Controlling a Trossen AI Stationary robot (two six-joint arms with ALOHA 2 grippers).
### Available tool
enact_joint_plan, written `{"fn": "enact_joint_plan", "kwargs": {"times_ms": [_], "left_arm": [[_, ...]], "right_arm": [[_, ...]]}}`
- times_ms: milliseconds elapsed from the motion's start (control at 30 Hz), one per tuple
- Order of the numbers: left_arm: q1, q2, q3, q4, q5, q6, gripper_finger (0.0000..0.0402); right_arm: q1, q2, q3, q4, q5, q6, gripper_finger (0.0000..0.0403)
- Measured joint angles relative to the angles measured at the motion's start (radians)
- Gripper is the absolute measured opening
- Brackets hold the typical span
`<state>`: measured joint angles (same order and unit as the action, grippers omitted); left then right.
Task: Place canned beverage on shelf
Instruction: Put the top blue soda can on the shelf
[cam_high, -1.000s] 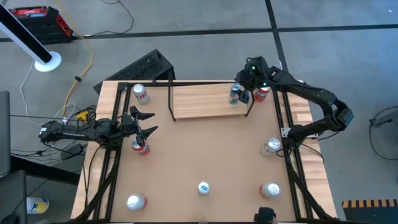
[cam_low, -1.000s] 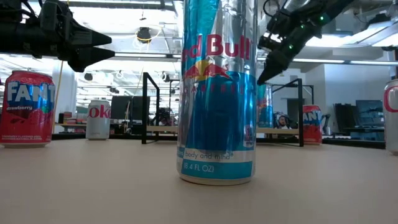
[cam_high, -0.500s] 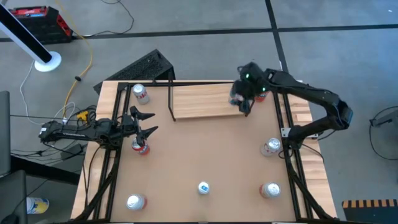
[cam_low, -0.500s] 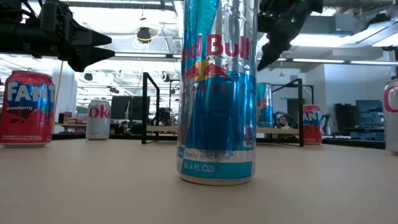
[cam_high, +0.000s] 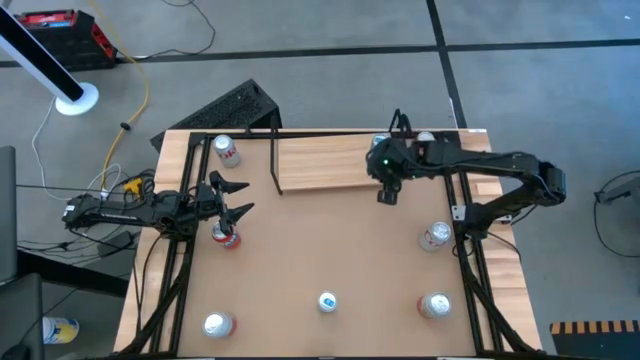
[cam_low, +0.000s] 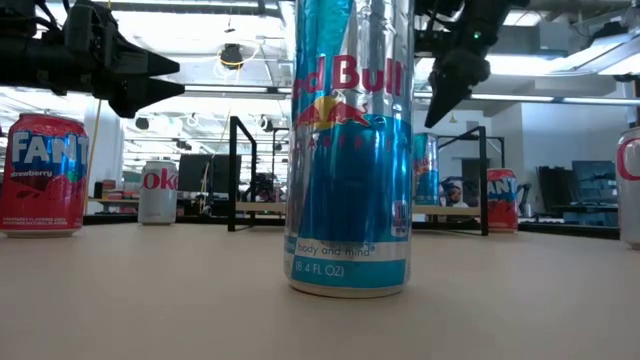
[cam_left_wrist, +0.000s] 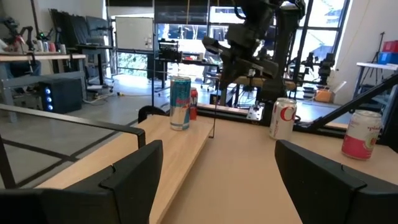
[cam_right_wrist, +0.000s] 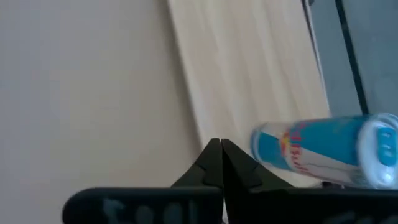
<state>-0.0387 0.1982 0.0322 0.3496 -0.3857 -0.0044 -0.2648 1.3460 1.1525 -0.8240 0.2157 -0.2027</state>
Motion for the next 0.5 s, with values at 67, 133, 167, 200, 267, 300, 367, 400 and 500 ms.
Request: {"fn": "enact_joint_plan", "kwargs": {"times_ms": [67, 133, 167, 200, 267, 300, 367, 400, 500], "left_arm": [[0.0, 0.0, 0.0, 0.0, -0.007, 0.006, 0.0295], [0.0, 0.0, 0.0, 0.0, -0.012, 0.006, 0.0295], [0.0, 0.0, 0.0, -0.001, -0.012, 0.007, 0.0295], [0.0, 0.0, 0.0, -0.003, -0.012, 0.006, 0.0295], [0.0, 0.0, 0.0, -0.006, -0.012, 0.004, 0.0295], [0.0, 0.0, 0.0, -0.007, -0.013, 0.003, 0.0295], [0.0, 0.0, 0.0, -0.012, -0.013, 0.003, 0.0295], [0.0, 0.0, 0.0, -0.016, -0.013, 0.002, 0.0295], [0.0, 0.0, 0.0, -0.026, -0.013, 0.008, 0.0295]], "right_arm": [[0.004, 0.0, -0.022, 0.01, 0.003, 0.027, 0.0024], [0.001, 0.0, -0.059, 0.057, 0.039, 0.044, 0.0027], [0.001, 0.0, -0.084, 0.098, 0.063, 0.046, 0.0026], [0.001, 0.0, -0.107, 0.13, 0.089, 0.046, 0.0022], [-0.002, 0.001, -0.133, 0.158, 0.131, 0.048, 0.0015], [-0.007, 0.001, -0.139, 0.171, 0.147, 0.048, 0.0014], [-0.016, 0.0, -0.146, 0.182, 0.175, 0.053, 0.0014], [-0.019, 0.0, -0.151, 0.182, 0.192, 0.057, 0.0014], [-0.02, 0.002, -0.166, 0.22, 0.253, 0.057, 0.0015]]}}
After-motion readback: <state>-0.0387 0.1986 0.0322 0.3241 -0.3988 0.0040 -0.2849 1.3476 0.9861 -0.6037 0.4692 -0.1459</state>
